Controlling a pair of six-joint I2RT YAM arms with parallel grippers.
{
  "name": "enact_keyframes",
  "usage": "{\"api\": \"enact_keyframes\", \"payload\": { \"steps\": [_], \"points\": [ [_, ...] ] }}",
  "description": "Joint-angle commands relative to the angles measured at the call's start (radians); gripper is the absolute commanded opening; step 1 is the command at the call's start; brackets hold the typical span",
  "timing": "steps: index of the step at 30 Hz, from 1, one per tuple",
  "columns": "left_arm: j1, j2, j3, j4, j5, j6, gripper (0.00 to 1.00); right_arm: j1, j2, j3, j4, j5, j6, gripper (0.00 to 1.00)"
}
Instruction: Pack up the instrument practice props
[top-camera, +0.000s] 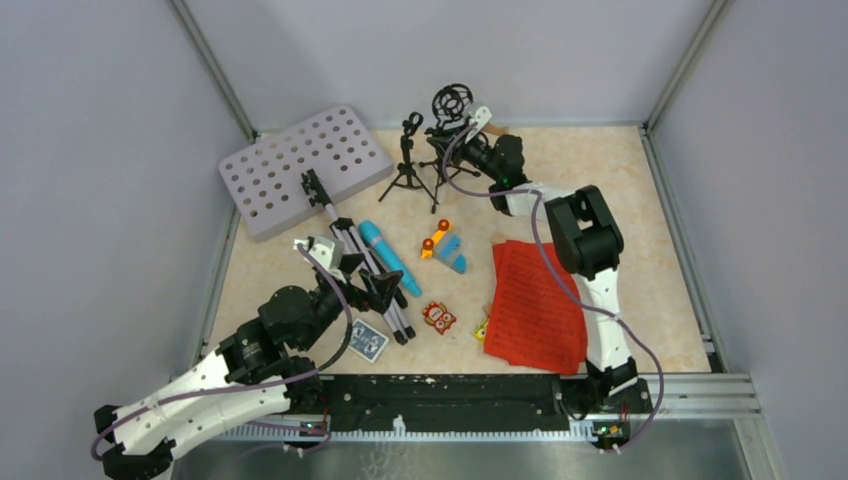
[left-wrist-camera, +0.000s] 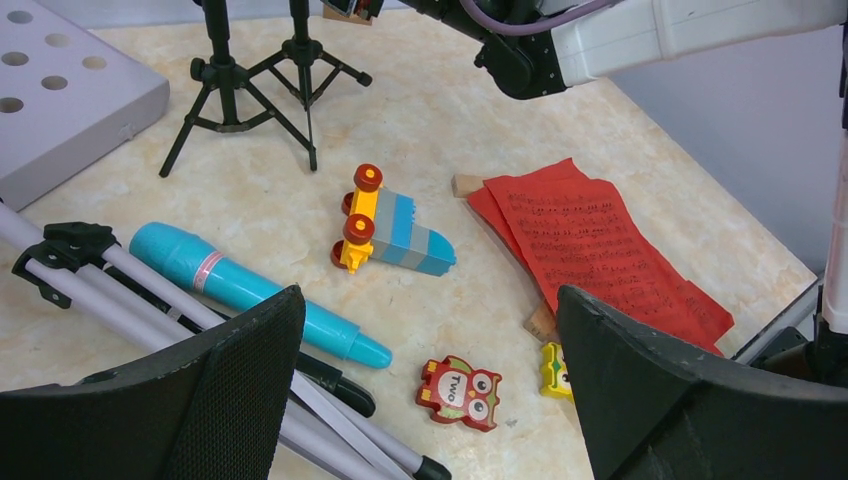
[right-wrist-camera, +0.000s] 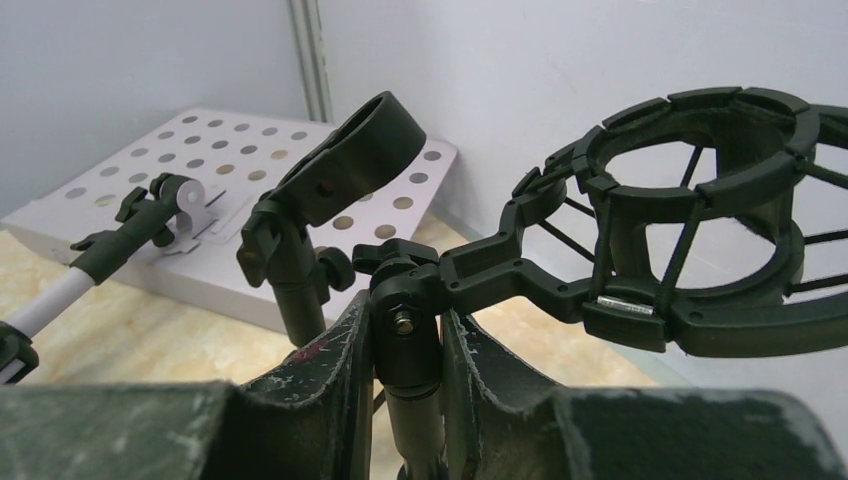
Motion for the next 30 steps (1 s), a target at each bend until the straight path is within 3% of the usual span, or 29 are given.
{"api": "enact_keyframes", "payload": {
  "steps": [1,3,9,11,17,22,25,30],
  "points": [
    [-0.002,0.003,0.005,0.051,-0.005,0.004,0.99,0.002,-0.053,-0.037,0.138,-0.024,-0.003,0.2],
    [-0.002,0.001,0.007,0.047,-0.004,0.007,0.99,0.002,-0.078,-0.076,0.142,0.018,-0.018,0.27],
    [-0.002,0.0,0.002,0.038,-0.026,-0.004,0.99,0.002,-0.154,-0.181,0.129,0.11,-0.043,0.62],
    [-0.001,-0.002,0.001,0.032,-0.05,-0.01,0.99,0.002,-0.183,-0.218,0.123,0.148,-0.047,0.69],
    [-0.002,-0.016,-0.011,0.005,-0.125,-0.02,0.99,0.003,-0.307,-0.372,0.114,0.26,-0.05,0.73],
    [-0.002,0.006,-0.009,-0.033,-0.145,-0.027,0.99,0.002,-0.495,-0.562,0.056,0.385,0.039,0.75],
    [-0.002,0.052,0.012,-0.081,-0.158,-0.068,0.99,0.013,-0.662,-0.655,-0.153,0.524,0.122,0.76],
    [-0.002,0.152,0.045,-0.164,-0.194,-0.174,0.99,0.027,-0.939,-0.673,-0.776,0.673,0.252,0.79]
  ]
}}
